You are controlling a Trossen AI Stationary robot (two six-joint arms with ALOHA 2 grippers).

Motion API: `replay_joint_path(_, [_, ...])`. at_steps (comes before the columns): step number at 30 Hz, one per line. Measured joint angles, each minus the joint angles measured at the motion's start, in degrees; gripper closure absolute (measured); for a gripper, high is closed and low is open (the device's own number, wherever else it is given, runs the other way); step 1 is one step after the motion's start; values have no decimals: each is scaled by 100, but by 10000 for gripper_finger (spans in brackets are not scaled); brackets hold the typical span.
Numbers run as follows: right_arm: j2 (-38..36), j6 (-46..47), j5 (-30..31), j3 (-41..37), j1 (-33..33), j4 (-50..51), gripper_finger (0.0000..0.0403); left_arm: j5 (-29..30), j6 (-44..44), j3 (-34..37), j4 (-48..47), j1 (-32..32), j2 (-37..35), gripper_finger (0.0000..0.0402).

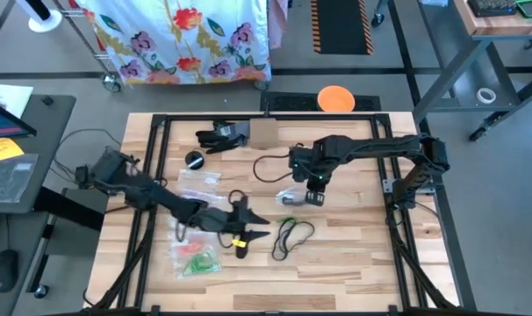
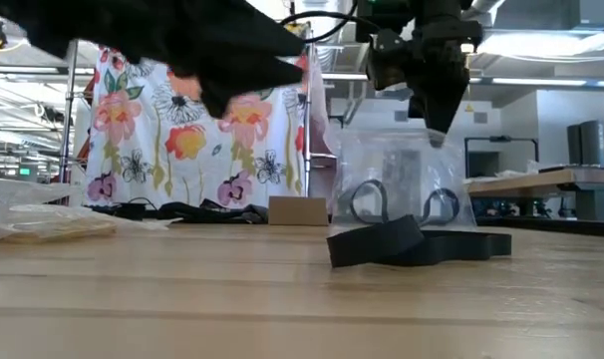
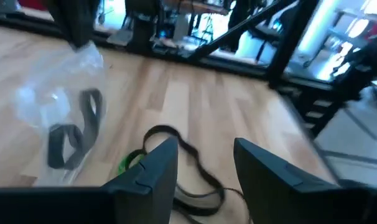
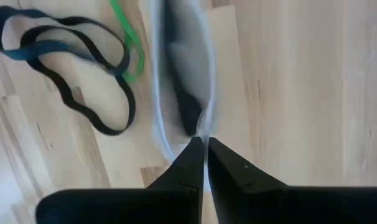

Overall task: Sort rubber bands
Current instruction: Put the black rubber band into the transparent zip bag

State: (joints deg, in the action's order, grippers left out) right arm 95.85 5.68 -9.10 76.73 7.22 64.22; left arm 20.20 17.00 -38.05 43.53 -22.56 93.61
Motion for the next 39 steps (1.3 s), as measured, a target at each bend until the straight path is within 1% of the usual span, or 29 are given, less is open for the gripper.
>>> replay_joint_path(1, [0,174,-5,33,21,6,385,-108,-16,-53,177,81,222,250])
replay_joint_path(4, [0,593,-79,147,84,-4,385,-183,80,-403,145,210,887,250])
replay_joint_path(8, [0,631,-168,284,18,4,385,-54,459,-956,-40,276,1552,250])
replay_joint_path(10, [0,631,-182,330,-35,3,385,68,601,-1193,-372,279,1746,250])
replay_joint_path(14, [0,629,-191,388,-129,3,385,490,891,-1623,-1426,250,1979,250])
replay_joint_path(17, [0,629,-190,389,-180,3,385,612,1138,-1832,-1766,191,2135,250])
replay_joint_path(25, [0,633,-193,389,-280,-18,385,665,1718,-2005,-1787,123,2633,250])
replay_joint_path(29, [0,633,-217,389,-312,-8,385,707,1765,-2008,-1765,83,2681,251])
replay_joint_path(31, [0,633,-219,389,-312,-3,385,701,1656,-2006,-1770,53,2671,254])
replay_joint_path(33, [0,633,-221,389,-312,6,385,672,1593,-2001,-1828,43,2613,265])
replay_joint_path(35, [0,634,-233,389,-310,10,385,618,1471,-1992,-1938,45,2509,286])
replay_joint_path(37, [0,635,-263,389,-295,33,385,541,1284,-1973,-2156,16,2338,320])
replay_joint_path(39, [0,636,-280,389,-266,92,385,549,1038,-1971,-2393,-25,2096,367])
